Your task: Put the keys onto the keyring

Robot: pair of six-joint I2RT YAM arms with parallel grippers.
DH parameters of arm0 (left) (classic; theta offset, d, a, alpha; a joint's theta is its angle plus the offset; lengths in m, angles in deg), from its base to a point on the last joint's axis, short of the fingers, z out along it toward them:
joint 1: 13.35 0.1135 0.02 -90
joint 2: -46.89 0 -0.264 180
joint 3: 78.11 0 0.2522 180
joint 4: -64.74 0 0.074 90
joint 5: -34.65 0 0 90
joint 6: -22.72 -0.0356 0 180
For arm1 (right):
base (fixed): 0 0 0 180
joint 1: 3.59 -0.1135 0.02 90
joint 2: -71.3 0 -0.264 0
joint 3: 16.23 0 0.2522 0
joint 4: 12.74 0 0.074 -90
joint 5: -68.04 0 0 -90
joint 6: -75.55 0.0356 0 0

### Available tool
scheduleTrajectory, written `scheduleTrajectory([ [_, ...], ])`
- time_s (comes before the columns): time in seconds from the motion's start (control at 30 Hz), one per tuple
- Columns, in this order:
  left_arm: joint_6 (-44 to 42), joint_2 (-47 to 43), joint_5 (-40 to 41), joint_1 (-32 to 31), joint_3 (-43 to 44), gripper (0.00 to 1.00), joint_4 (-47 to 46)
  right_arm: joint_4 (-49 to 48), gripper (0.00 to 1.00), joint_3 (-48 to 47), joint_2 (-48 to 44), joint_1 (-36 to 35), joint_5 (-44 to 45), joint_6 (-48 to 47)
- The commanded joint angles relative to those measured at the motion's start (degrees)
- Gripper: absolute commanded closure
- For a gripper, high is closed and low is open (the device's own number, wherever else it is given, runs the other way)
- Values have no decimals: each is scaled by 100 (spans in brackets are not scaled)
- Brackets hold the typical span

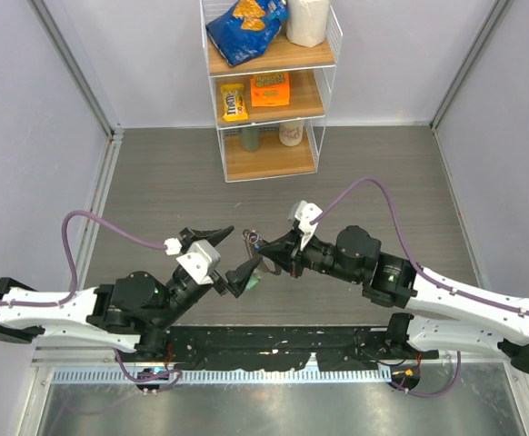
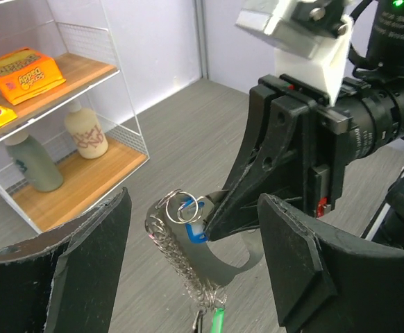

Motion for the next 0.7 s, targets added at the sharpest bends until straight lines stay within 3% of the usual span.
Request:
scheduleTrajectory([
  [0.0,-118,-75,429,-15,-125,21,-429,-687,95,198,174,474,-640,746],
  [0.37,303,-514,526,-15,-609,23,-358,-2619,95,1085,1132,1582,-1404,2512],
  [0.67,427,-690,596,-6,-829,24,-332,-4467,94,1657,2615,2602,-2090,4254],
])
